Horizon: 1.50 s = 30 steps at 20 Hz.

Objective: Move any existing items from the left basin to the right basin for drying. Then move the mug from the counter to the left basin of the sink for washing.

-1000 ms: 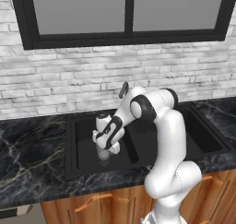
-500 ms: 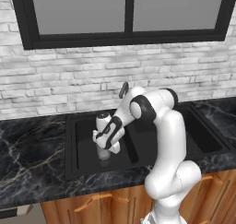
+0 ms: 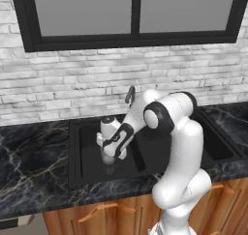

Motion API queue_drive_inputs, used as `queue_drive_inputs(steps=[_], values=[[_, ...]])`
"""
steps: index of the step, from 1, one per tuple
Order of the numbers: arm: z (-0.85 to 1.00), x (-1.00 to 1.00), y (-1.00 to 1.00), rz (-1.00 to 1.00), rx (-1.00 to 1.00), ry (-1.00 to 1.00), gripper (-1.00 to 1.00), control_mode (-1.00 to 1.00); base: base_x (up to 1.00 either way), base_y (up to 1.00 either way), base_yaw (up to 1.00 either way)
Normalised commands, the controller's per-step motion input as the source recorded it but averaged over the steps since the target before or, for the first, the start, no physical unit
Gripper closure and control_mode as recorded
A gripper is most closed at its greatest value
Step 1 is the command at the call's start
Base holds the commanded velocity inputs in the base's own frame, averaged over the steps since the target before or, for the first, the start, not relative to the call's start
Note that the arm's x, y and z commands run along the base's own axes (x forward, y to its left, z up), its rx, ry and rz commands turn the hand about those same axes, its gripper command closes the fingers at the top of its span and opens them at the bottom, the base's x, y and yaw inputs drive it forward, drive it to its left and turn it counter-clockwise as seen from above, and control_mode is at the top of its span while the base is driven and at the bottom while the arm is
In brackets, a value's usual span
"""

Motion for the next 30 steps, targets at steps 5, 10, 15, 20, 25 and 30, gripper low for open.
queue_drive_inputs(steps=[5, 10, 15, 20, 25, 30], values=[[0.67, -0.15, 0.03, 0.00, 0.00, -0.06, 1.00, -1.00, 0.00, 0.00, 0.00], [0.71, -0.21, 0.00, 0.00, 0.00, -0.07, 1.00, -1.00, 0.00, 0.00, 0.00], [0.72, -0.22, 0.00, 0.00, 0.00, -0.05, 1.00, -1.00, 0.00, 0.00, 0.00], [0.64, -0.25, 0.00, 0.00, 0.00, -0.02, 1.00, -1.00, 0.00, 0.00, 0.00], [0.58, -0.26, 0.00, 0.00, 0.00, 0.00, 1.00, -1.00, 0.00, 0.00, 0.00], [0.57, -0.30, -0.19, 0.00, 0.00, 0.00, 1.00, -1.00, 0.00, 0.00, 0.00]])
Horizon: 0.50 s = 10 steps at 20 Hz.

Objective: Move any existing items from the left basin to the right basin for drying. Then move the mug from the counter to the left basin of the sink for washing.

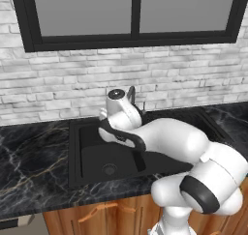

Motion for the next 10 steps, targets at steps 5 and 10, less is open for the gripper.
queue_drive_inputs(steps=[5, 10], values=[[0.41, -0.31, -0.38, 0.00, 0.00, 0.00, 1.00, -1.00, 0.00, 0.00, 0.00], [0.23, -0.35, -0.50, -0.03, 0.00, 0.00, 1.00, -1.00, 0.00, 0.00, 0.00]])
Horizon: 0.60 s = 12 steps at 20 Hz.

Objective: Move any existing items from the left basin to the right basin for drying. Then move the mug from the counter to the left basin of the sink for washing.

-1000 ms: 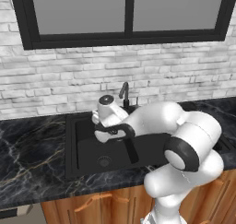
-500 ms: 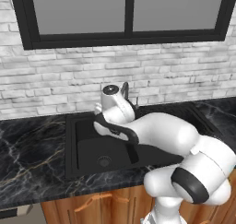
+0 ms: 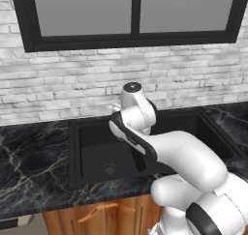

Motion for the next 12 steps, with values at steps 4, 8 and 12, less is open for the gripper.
queue_drive_inputs(steps=[4, 8, 12], values=[[0.15, -0.27, -0.53, -0.05, 0.00, 0.00, 1.00, -1.00, 0.00, 0.00, 0.00], [0.02, -0.10, -0.65, -0.04, 0.03, 0.00, 1.00, -1.00, 0.00, 0.00, 0.00], [0.00, -0.02, -0.68, -0.05, 0.02, 0.01, 1.00, -1.00, 0.00, 0.00, 0.00]])
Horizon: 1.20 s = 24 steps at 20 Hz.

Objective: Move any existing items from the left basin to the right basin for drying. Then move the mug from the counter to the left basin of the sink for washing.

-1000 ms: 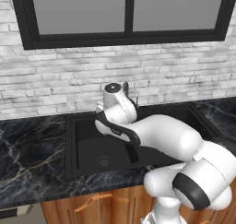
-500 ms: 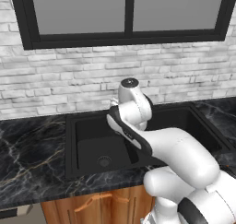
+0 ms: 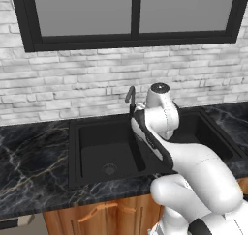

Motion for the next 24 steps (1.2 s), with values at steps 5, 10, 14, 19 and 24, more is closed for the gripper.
queue_drive_inputs(steps=[5, 10, 14, 19, 24], values=[[0.00, 0.00, -0.69, -0.06, 0.01, 0.02, 1.00, -1.00, 0.00, 0.00, 0.00], [-0.01, 0.00, -0.61, -0.06, 0.02, 0.04, 1.00, -1.00, 0.00, 0.00, 0.00], [-0.07, 0.00, -0.56, -0.05, 0.03, 0.04, 1.00, -1.00, 0.00, 0.00, 0.00], [-0.25, 0.00, -0.49, -0.05, 0.03, 0.03, 1.00, -1.00, 0.00, 0.00, 0.00], [-0.47, 0.00, -0.43, -0.05, 0.00, 0.00, 1.00, -1.00, 0.00, 0.00, 0.00]])
